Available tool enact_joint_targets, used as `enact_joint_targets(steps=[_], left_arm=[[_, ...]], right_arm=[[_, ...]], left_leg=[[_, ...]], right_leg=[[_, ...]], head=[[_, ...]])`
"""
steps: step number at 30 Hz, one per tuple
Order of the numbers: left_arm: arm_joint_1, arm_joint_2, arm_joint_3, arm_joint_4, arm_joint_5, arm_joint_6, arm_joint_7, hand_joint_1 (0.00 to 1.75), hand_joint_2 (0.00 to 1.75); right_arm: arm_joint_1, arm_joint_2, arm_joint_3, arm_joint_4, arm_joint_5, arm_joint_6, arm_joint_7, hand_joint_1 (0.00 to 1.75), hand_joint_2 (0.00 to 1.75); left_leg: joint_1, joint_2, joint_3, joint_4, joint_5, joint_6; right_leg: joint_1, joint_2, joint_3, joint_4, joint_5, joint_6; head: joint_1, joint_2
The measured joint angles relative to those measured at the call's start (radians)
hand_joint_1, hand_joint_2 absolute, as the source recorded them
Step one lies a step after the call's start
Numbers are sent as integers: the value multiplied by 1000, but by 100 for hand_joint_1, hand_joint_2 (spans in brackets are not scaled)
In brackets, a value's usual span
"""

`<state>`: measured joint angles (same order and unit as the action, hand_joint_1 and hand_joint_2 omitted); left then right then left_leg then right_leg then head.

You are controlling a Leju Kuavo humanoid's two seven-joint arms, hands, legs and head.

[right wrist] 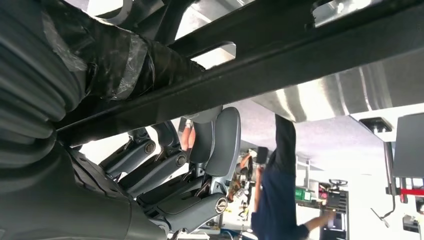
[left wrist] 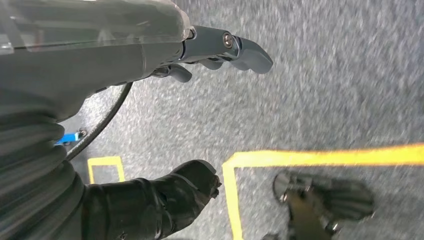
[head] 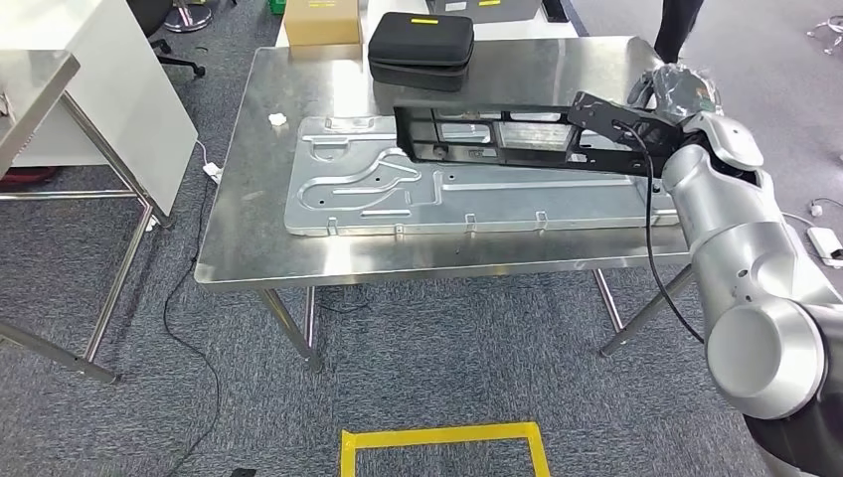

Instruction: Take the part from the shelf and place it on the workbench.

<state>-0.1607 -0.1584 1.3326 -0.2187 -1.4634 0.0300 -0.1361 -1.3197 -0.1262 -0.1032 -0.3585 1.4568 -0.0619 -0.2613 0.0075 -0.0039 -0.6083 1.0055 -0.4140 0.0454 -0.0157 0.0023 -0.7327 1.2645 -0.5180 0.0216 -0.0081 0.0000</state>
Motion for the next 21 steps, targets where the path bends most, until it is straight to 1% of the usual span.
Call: enact_joint_targets(steps=[1,2,3,4,5,7,8,9,10,12,13,14,15,16,17,18,19,21], left_arm=[[1,-1,0,0,-1,-1,0,0,175],[1,-2,-1,0,-3,-1,0,0,175],[0,-3,-3,0,-4,-2,0,0,175],[-1,-4,-5,0,-5,-2,-1,0,175],[-1,-4,-8,0,-7,-2,-2,0,175],[-2,-5,-14,0,-12,-2,-3,0,175],[-1,-5,-16,0,-15,-3,-4,0,175],[-1,-5,-17,0,-16,-2,-5,0,175],[-2,-5,-19,0,-18,-2,-5,0,175],[-2,-6,-22,0,-22,-2,-3,0,175],[-2,-8,-24,0,-24,-2,-1,0,175],[-2,-9,-25,1,-26,-2,1,0,175],[-2,-10,-26,1,-28,-2,4,0,175],[-3,-11,-27,1,-31,-2,6,0,175],[-4,-11,-29,1,-34,-2,7,0,175],[-8,-12,-32,1,-36,-3,7,0,175],[-12,-14,-35,1,-36,-3,7,0,175],[-19,-19,-40,1,-37,-5,7,0,175]], right_arm=[[0,0,0,0,0,0,0,175,175],[-2,1,1,0,0,0,0,175,175],[-3,3,1,0,0,0,0,175,175],[-3,5,2,1,0,0,1,175,175],[-2,10,2,1,0,-1,3,175,175],[2,20,3,3,0,-2,10,175,175],[3,25,4,3,1,-2,12,175,175],[4,31,5,3,1,-3,15,175,175],[4,37,6,4,2,-3,17,175,175],[7,51,10,8,4,-3,20,175,175],[10,60,12,12,4,-3,20,175,175],[14,69,14,15,5,-3,19,175,175],[19,79,17,18,5,-4,18,175,175],[25,92,19,20,6,-5,17,175,175],[31,105,22,22,7,-7,16,175,175],[36,118,26,23,9,-12,16,175,175],[40,129,28,25,10,-16,16,175,175],[50,148,31,29,11,-27,14,175,175]], left_leg=[[0,-1,0,6,-5,-3],[-1,-2,-2,13,-10,-8],[-2,-2,-4,19,-14,-12],[-3,-2,-7,23,-17,-17],[-5,-2,-9,25,-17,-22],[-4,-2,-10,26,-20,-32],[-3,-2,-14,34,-28,-37],[-3,-2,-22,53,-42,-42],[0,-1,-43,97,-67,-47],[2,-1,-101,217,-120,-55],[4,-1,-127,267,-134,-57],[4,-1,-136,281,-127,-58],[4,-1,-128,258,-102,-57],[4,-1,-104,202,-65,-55],[4,0,-73,136,-35,-51],[1,-1,-46,77,-14,-46],[-1,-1,-29,40,-4,-42],[-6,-3,-22,20,-6,-35]], right_leg=[[-1,-1,30,-70,40,-1],[1,-1,62,-136,66,-3],[3,-1,86,-186,82,-6],[5,0,98,-212,85,-10],[8,1,101,-215,81,-14],[6,2,100,-219,84,-25],[4,2,102,-221,85,-31],[1,1,103,-224,87,-36],[0,1,104,-226,88,-41],[1,2,103,-226,87,-46],[1,2,103,-226,87,-47],[2,2,104,-225,86,-47],[2,3,105,-225,85,-47],[2,5,107,-224,84,-46],[2,6,107,-224,83,-44],[4,7,106,-223,82,-41],[4,8,104,-222,82,-36],[6,7,102,-225,84,-26]], head=[[0,0],[0,0],[0,0],[0,0],[0,0],[0,0],[-1,0],[-1,0],[-1,0],[-1,0],[-1,0],[-1,0],[-1,0],[-1,0],[-1,0],[-1,0],[-1,0],[-1,0]])
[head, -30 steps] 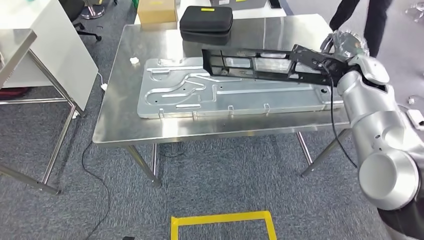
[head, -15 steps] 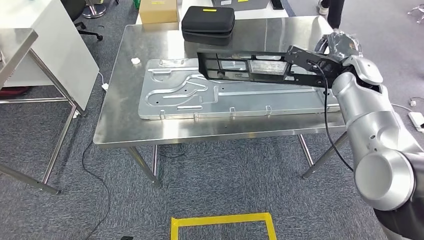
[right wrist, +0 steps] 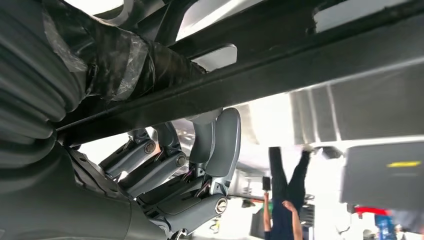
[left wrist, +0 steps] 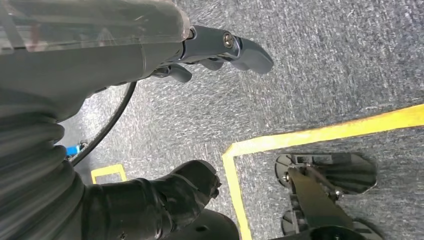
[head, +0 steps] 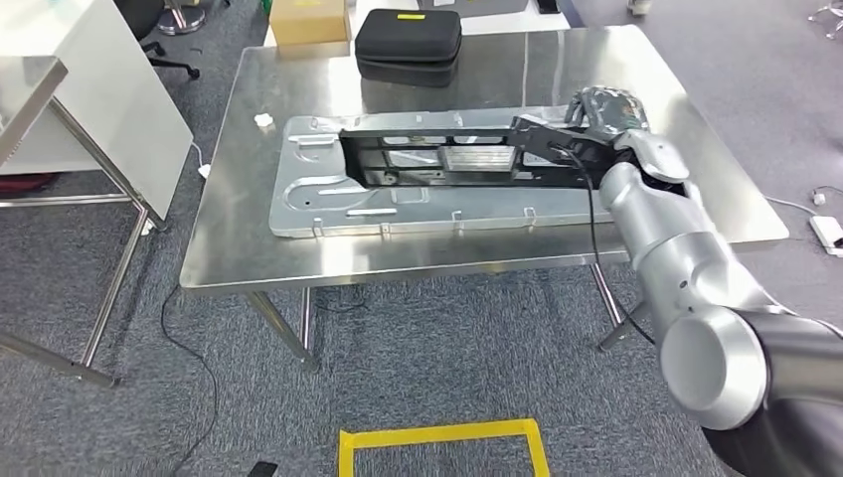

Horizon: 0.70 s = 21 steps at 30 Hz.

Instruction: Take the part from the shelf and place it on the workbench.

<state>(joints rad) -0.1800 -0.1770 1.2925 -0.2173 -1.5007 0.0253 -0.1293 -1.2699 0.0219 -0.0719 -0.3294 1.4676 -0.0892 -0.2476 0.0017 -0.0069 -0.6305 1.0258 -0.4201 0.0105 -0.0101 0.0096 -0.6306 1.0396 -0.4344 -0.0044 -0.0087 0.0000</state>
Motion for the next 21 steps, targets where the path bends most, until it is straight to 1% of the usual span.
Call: enact_joint_targets(steps=[2,3,4,6,7,8,9,10,11,12,13,14,15,17,18,19,21], left_arm=[[-2,-7,-4,0,-1,0,0,0,175],[-3,-10,-5,0,-1,0,1,0,175],[-4,-12,-6,1,-1,-1,1,0,175],[-8,-16,-7,1,-1,-2,3,0,175],[-9,-17,-8,1,-1,-3,4,0,175],[-9,-18,-8,2,-1,-3,5,0,175],[-9,-20,-8,2,-1,-3,7,0,175],[-10,-22,-8,2,-1,-3,9,0,175],[-11,-24,-8,2,-2,-3,11,0,175],[-13,-27,-8,2,-4,-2,13,0,175],[-15,-29,-8,2,-5,-1,16,0,175],[-18,-30,-9,2,-6,0,18,0,175],[-20,-31,-9,2,-7,1,20,0,175],[-22,-33,-9,2,-8,3,22,0,175],[-22,-33,-10,2,-10,5,23,0,175],[-22,-33,-11,2,-13,6,23,0,175],[-21,-33,-13,2,-18,7,23,0,175]], right_arm=[[13,16,1,1,1,-8,-5,175,175],[17,22,2,2,1,-12,-7,175,175],[20,27,2,4,2,-14,-9,175,175],[27,33,3,8,2,-15,-9,175,175],[33,35,3,10,4,-15,-9,175,175],[40,38,4,11,5,-15,-8,175,175],[45,41,6,12,6,-15,-7,175,175],[48,44,8,13,7,-16,-7,175,175],[49,47,10,13,6,-18,-7,175,175],[48,51,12,12,4,-21,-8,175,175],[48,57,13,12,2,-24,-10,175,175],[49,63,14,12,-1,-26,-12,175,175],[50,69,15,12,-3,-28,-14,175,175],[53,79,15,12,-9,-33,-12,175,175],[53,84,16,12,-11,-39,-11,175,175],[55,87,17,12,-13,-45,-10,175,175],[61,94,19,12,-19,-56,-11,175,175]], left_leg=[[5,0,6,-11,5,10],[8,1,11,-17,8,17],[10,1,14,-22,10,24],[8,1,15,-22,10,31],[8,0,15,-21,9,32],[7,-1,15,-18,8,33],[7,-2,15,-15,6,33],[7,-2,15,-12,3,31],[7,-2,15,-8,-1,29],[5,-2,14,-3,-4,25],[3,-2,12,0,-6,21],[2,-2,11,1,-6,17],[1,-2,10,1,-6,13],[0,-1,9,3,-9,3],[0,-1,2,20,-22,-2],[1,0,-14,56,-45,-7],[7,1,-71,177,-104,-16]], right_leg=[[0,-2,0,3,-8,11],[-1,-3,-7,22,-22,15],[-1,-4,-25,63,-46,19],[-3,-5,-85,193,-105,24],[-3,-5,-114,249,-122,26],[-3,-5,-128,274,-121,26],[-3,-5,-124,260,-101,26],[-3,-5,-100,208,-67,23],[-2,-5,-68,136,-34,19],[1,-5,-36,72,-11,14],[3,-5,-14,27,2,10],[6,-5,-4,6,3,7],[9,-4,-1,3,2,5],[3,-5,2,-4,7,-4],[-1,-6,5,-9,9,-10],[-5,-8,7,-13,11,-15],[-6,-10,7,-14,12,-20]], head=[[0,0],[0,0],[1,0],[1,0],[1,0],[1,0],[1,0],[1,0],[1,0],[1,0],[1,0],[1,0],[1,0],[0,0],[0,0],[-1,0],[-1,0]])
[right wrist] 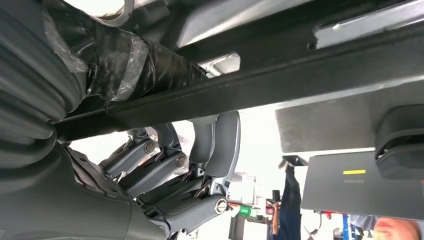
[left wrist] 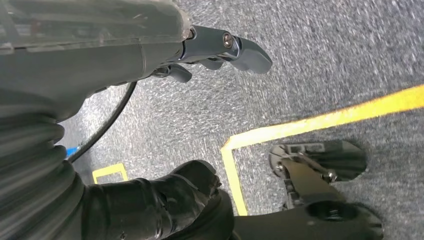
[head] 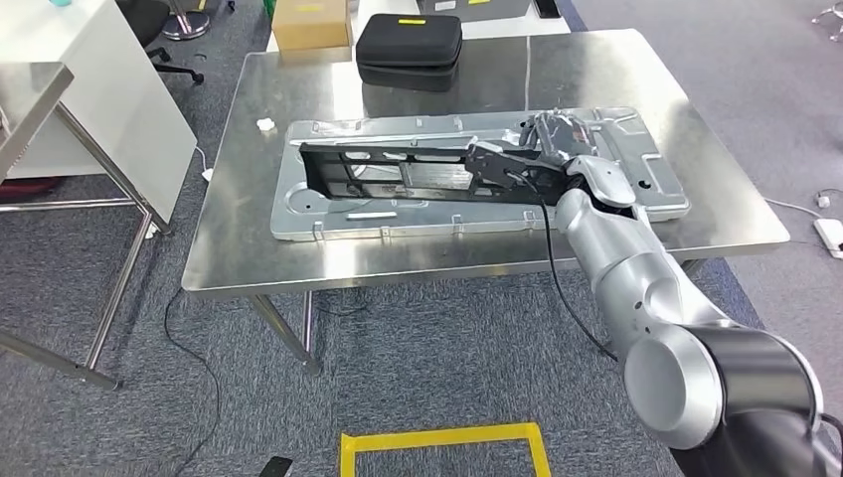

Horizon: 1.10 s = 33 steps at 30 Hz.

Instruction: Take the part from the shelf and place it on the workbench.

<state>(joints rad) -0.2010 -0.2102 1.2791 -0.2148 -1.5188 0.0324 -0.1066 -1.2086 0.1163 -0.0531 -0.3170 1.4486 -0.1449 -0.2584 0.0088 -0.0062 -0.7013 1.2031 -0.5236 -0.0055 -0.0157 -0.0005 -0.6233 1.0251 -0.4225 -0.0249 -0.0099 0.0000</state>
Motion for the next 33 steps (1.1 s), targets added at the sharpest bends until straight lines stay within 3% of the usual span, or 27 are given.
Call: enact_joint_targets(steps=[2,3,5,7,10,12,14,16,17,18,19,21,23,26,28,31,32,33], left_arm=[[2,0,-3,0,-2,0,0,0,175],[2,0,-4,0,-4,0,0,0,175],[3,0,-9,0,-9,0,1,0,175],[1,-2,-14,0,-15,0,2,0,175],[0,-4,-19,1,-20,-1,3,0,175],[0,-4,-19,1,-21,-1,2,0,175],[-1,-5,-20,1,-23,-1,2,0,175],[0,-5,-20,1,-26,-2,2,0,175],[1,-5,-20,1,-28,-3,3,0,175],[1,-6,-20,1,-30,-4,4,0,175],[2,-7,-21,1,-31,-4,4,0,175],[0,-11,-21,1,-32,-5,5,0,175],[-1,-15,-21,1,-33,-5,10,0,175],[-3,-18,-22,1,-36,-4,15,0,175],[-3,-19,-23,1,-39,-4,12,0,175],[-3,-19,-29,1,-43,-20,-8,0,175],[-3,-19,-31,1,-43,-30,-18,0,175],[-3,-19,-32,1,-43,-41,-27,0,175]], right_arm=[[15,5,1,1,-6,-3,0,175,175],[23,7,1,2,-9,-3,0,175,175],[37,10,1,2,-15,-7,3,175,175],[46,12,1,2,-23,-24,15,175,175],[69,14,1,2,-18,-79,53,175,175],[82,13,2,2,-3,-122,79,175,175],[91,13,7,3,17,-156,104,175,175],[101,12,14,4,32,-183,123,175,175],[107,12,16,5,35,-195,128,175,175],[111,12,18,5,37,-204,131,175,175],[114,13,19,5,41,-212,132,175,175],[115,14,24,5,51,-223,134,175,175],[116,19,33,5,59,-233,138,175,175],[117,29,37,5,63,-236,147,175,175],[113,35,40,5,72,-222,164,175,175],[105,41,69,5,106,-203,227,175,175],[104,42,86,5,112,-205,251,175,175],[104,42,101,5,113,-212,269,175,175]], left_leg=[[6,0,-45,90,-23,-8],[9,1,-43,83,-7,-11],[15,2,10,-30,58,-15],[14,1,66,-142,93,-13],[10,-2,80,-170,94,6],[10,-1,83,-176,99,20],[10,1,85,-181,102,33],[6,3,83,-181,103,40],[3,3,83,-181,103,41],[1,3,83,-181,103,42],[-1,2,83,-180,103,43],[-6,0,84,-180,103,42],[-9,-1,82,-178,103,37],[-8,0,81,-179,103,22],[-6,1,68,-148,79,10],[2,1,-10,26,-12,-9],[5,1,-32,76,-28,-14],[8,2,-39,92,-25,-18]], right_leg=[[-1,0,0,0,0,0],[-2,0,0,1,-1,1],[-6,0,0,6,-4,6],[-5,2,-3,13,-8,18],[-1,4,-3,11,-6,37],[-5,3,-9,26,-20,48],[-6,2,-47,108,-70,53],[-5,2,-107,236,-126,54],[-5,1,-127,279,-136,53],[-4,1,-129,285,-128,51],[-2,1,-112,252,-103,46],[5,1,-43,118,-44,29],[13,-1,3,27,-20,18],[14,-2,11,7,-15,11],[7,-5,18,-5,-8,3],[3,-9,18,-10,-5,-4],[2,-9,17,-9,-5,-3],[1,-10,16,-7,-5,-2]], head=[[0,0],[0,0],[0,0],[0,0],[1,0],[1,0],[2,0],[1,0],[2,0],[1,0],[2,0],[1,0],[1,0],[1,0],[0,0],[0,0],[0,0],[0,0]])
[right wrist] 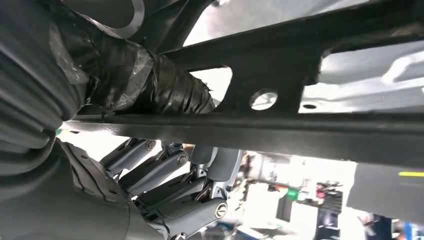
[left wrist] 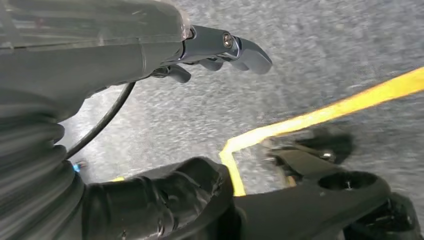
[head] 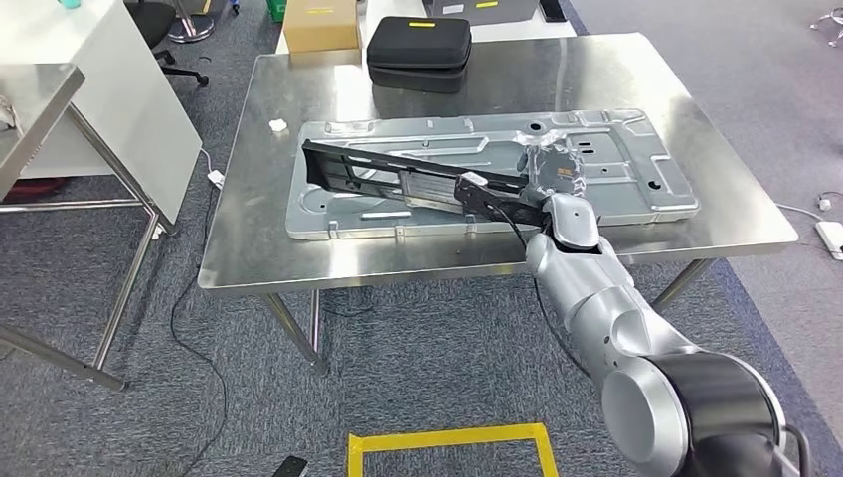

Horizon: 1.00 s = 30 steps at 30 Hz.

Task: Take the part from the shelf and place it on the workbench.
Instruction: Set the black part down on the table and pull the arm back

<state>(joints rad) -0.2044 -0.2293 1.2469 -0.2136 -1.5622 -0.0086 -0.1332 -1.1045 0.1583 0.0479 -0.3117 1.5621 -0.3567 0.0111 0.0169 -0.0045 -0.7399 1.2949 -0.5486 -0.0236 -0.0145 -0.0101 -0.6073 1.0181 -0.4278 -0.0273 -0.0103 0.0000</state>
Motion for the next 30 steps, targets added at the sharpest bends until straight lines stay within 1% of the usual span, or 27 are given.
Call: enact_joint_targets(steps=[1,2,3,4,5,6,8,9,10,11,13,14,15,16,17,18,19,20,21,22,24,25,26,27,28,29,30], left_arm=[[0,0,-1,0,0,-10,-9,0,175],[-1,0,-2,0,1,-19,-16,0,175],[-1,0,-3,0,1,-24,-21,0,175],[-2,-1,-4,0,2,-26,-23,0,175],[-4,-2,-4,0,2,-24,-24,0,175],[-5,-3,-5,1,2,-21,-24,0,175],[-7,-3,-6,1,1,-12,-19,0,175],[-7,-4,-7,1,1,-8,-16,0,175],[-7,-4,-7,1,1,-5,-13,0,175],[-8,-4,-7,1,2,-3,-11,0,175],[-7,-4,-7,1,2,-1,-10,0,175],[-7,-4,-7,1,2,-1,-9,0,175],[-6,-4,-7,1,2,-1,-8,0,175],[-6,-4,-7,1,2,-2,-7,0,175],[-6,-4,-7,1,2,-3,-8,0,175],[-5,-5,-7,1,2,-5,-10,0,175],[-5,-6,-7,1,2,-9,-13,0,175],[-6,-8,-7,1,2,-13,-17,0,175],[-6,-10,-7,1,2,-18,-21,0,175],[-7,-12,-7,1,2,-22,-24,0,175],[-7,-14,-7,1,0,-27,-29,0,175],[-6,-15,-8,1,-1,-28,-32,0,175],[-5,-16,-8,1,-2,-30,-35,0,175],[-4,-17,-9,1,-4,-32,-37,0,175],[-4,-18,-10,1,-5,-35,-39,0,175],[-3,-19,-10,1,-6,-36,-42,0,175],[-3,-19,-10,1,-7,-37,-44,0,175]], right_arm=[[0,0,13,0,0,-8,14,175,175],[0,0,23,0,0,-14,20,175,175],[-1,1,30,0,0,-19,20,175,175],[-1,2,35,0,1,-21,18,175,175],[-1,3,40,0,2,-23,14,175,175],[-1,4,45,0,4,-24,11,175,175],[-1,6,53,1,6,-25,8,175,175],[-3,6,55,1,6,-25,7,175,175],[-6,5,57,1,5,-24,7,175,175],[-13,4,57,1,4,-23,7,175,175],[-31,2,58,1,4,-15,8,175,175],[-41,0,59,1,5,-12,11,175,175],[-51,-1,59,0,6,-8,14,175,175],[-62,-3,60,0,6,-6,17,175,175],[-77,-4,60,-1,6,-3,21,175,175],[-96,-5,60,-3,6,0,25,175,175],[-117,-6,60,-4,6,1,30,175,175],[-139,-6,61,-7,6,1,37,175,175],[-157,-7,61,-10,7,-3,45,175,175],[-172,-7,62,-13,7,-7,53,175,175],[-194,-7,65,-20,7,-12,61,175,175],[-204,-8,67,-22,7,-11,64,175,175],[-215,-7,68,-23,8,-10,65,175,175],[-223,-6,69,-23,8,-8,67,175,175],[-229,-5,69,-23,8,-5,67,175,175],[-232,-4,69,-22,8,2,67,175,175],[-232,-4,69,-21,8,13,66,175,175]], left_leg=[[4,1,13,-22,21,-4],[7,1,43,-79,54,-8],[11,2,78,-146,81,-11],[11,2,107,-203,99,-10],[10,1,124,-240,106,-6],[8,-1,129,-252,103,2],[5,-2,127,-254,107,22],[5,-2,127,-256,109,29],[5,-2,127,-259,111,37],[6,-1,128,-261,113,43],[2,-1,126,-261,113,50],[0,-1,126,-261,113,52],[-2,-2,127,-260,112,54],[-5,-3,128,-260,111,55],[-7,-4,129,-260,111,56],[-9,-6,131,-260,110,56],[-12,-7,130,-260,109,55],[-14,-7,128,-260,109,53],[-15,-7,127,-260,110,50],[-14,-6,125,-261,111,46],[-13,-6,125,-261,108,35],[-13,-4,120,-246,96,30],[-13,-3,106,-213,75,25],[-10,-2,83,-159,46,21],[-8,-2,52,-93,15,17],[-6,-1,21,-30,-8,12],[-4,-1,0,8,-14,9]], right_leg=[[-2,0,0,3,-1,2],[-5,0,-1,7,-4,6],[-6,1,-2,12,-7,11],[-6,2,-5,19,-10,18],[-5,4,-8,23,-12,24],[-2,6,-12,25,-12,31],[-3,7,-15,23,-10,41],[-5,8,-17,28,-14,46],[-7,8,-26,46,-28,49],[-8,8,-45,85,-52,52],[-7,8,-108,218,-113,53],[-7,9,-139,280,-133,53],[-6,9,-157,314,-135,51],[-4,9,-156,308,-117,46],[-1,9,-137,262,-83,39],[3,9,-106,190,-45,29],[8,9,-74,123,-17,19],[12,9,-51,69,-1,12],[16,9,-38,40,4,7],[18,9,-34,32,1,6],[15,8,-28,17,4,4],[11,6,-23,10,7,1],[7,5,-19,3,10,-2],[6,5,-17,-1,11,-4],[5,5,-16,-1,11,-6],[5,6,-16,0,10,-6],[5,6,-16,2,10,-6]], head=[[0,0],[0,0],[0,0],[-1,0],[-1,0],[0,0],[0,0],[0,0],[0,0],[1,0],[1,0],[1,0],[1,0],[1,0],[1,0],[1,0],[1,0],[1,0],[1,0],[1,0],[1,0],[1,0],[1,0],[0,0],[0,0],[0,0],[0,0]])
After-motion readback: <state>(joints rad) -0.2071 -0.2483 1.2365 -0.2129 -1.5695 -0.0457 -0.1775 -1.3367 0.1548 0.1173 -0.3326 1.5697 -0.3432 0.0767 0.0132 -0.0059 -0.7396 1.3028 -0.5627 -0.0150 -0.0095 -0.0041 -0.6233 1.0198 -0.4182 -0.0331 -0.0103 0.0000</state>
